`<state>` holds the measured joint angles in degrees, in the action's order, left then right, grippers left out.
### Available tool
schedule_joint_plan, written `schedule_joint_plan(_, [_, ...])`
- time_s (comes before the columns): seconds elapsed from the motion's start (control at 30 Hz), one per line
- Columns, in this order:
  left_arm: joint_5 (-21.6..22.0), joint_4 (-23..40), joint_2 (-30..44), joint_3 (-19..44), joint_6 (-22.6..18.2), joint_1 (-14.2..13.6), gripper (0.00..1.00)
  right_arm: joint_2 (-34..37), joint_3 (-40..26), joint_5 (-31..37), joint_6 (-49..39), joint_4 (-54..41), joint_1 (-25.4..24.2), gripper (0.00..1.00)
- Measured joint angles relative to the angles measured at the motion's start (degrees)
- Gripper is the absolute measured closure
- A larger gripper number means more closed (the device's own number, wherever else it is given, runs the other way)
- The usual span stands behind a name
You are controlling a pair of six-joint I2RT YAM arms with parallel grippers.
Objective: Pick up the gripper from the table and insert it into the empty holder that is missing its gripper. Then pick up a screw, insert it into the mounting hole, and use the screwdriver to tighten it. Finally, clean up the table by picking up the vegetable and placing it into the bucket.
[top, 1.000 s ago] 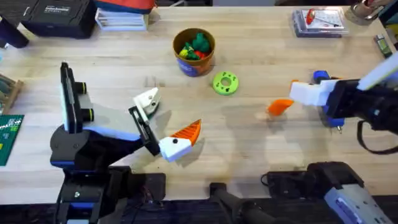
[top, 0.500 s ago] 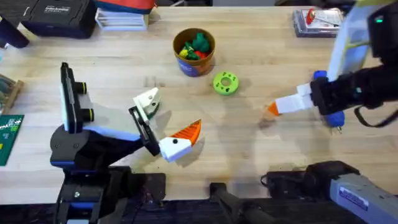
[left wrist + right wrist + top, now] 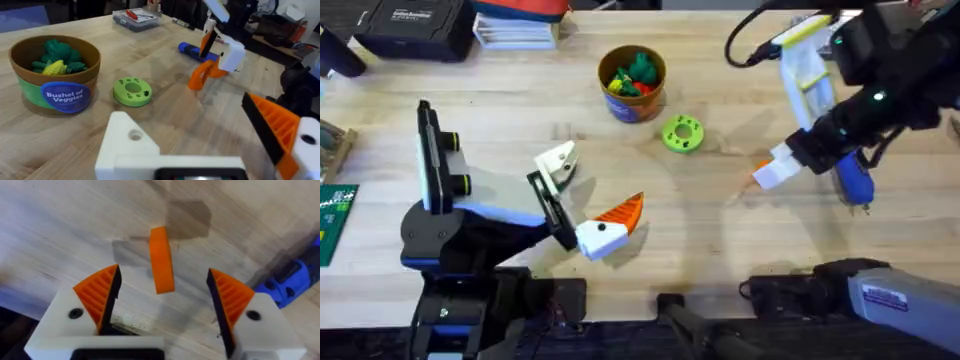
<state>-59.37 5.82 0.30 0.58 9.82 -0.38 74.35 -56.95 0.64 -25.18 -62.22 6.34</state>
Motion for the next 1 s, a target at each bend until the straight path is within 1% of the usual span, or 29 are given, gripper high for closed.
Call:
schedule_joint_plan(0.1, [0.0,0.0,0.0,0.0,0.0,0.0,0.015,2.3,0.0,0.2,-1.1,0.0,1.2,0.010])
schedule_joint_plan(0.17, [0.0,0.0,0.0,0.0,0.0,0.0,0.015,3.7,0.0,0.4,-1.9,0.1,2.2,0.059])
schedule_joint_plan(0.3, [0.0,0.0,0.0,0.0,0.0,0.0,0.015,5.5,0.0,1.4,-2.7,1.0,3.9,0.222])
schedule_joint_plan(0.4, [0.0,0.0,0.0,0.0,0.0,0.0,0.015,5.6,0.0,1.7,-3.1,0.8,4.4,0.391])
schedule_joint_plan(0.43, [0.0,0.0,0.0,0.0,0.0,0.0,0.015,5.6,0.0,1.8,-3.2,0.6,4.4,0.424])
schedule_joint_plan(0.57, [0.0,0.0,0.0,0.0,0.0,0.0,0.015,5.7,0.0,2.2,-3.2,-0.1,4.4,0.449])
schedule_joint_plan(0.63, [0.0,0.0,0.0,0.0,0.0,0.0,0.015,5.7,0.0,2.2,-3.2,-0.3,4.4,0.486])
schedule_joint_plan(0.7, [0.0,0.0,0.0,0.0,0.0,0.0,0.015,5.6,0.0,2.3,-3.2,-0.3,4.4,0.575])
schedule_joint_plan(0.77, [0.0,0.0,0.0,0.0,0.0,0.0,0.015,5.6,0.0,2.4,-3.4,-0.3,4.4,0.722])
schedule_joint_plan(0.83, [0.0,0.0,0.0,0.0,0.0,0.0,0.015,5.6,0.0,2.5,-3.4,-0.3,4.4,0.953])
schedule_joint_plan(0.87, [0.0,0.0,0.0,0.0,0.0,0.0,0.015,5.6,0.0,2.6,-3.4,-0.3,4.4,0.984])
schedule_joint_plan(1.0, [0.0,0.0,0.0,0.0,-0.1,0.0,0.015,3.8,0.0,2.6,-3.1,-0.2,4.5,0.991])
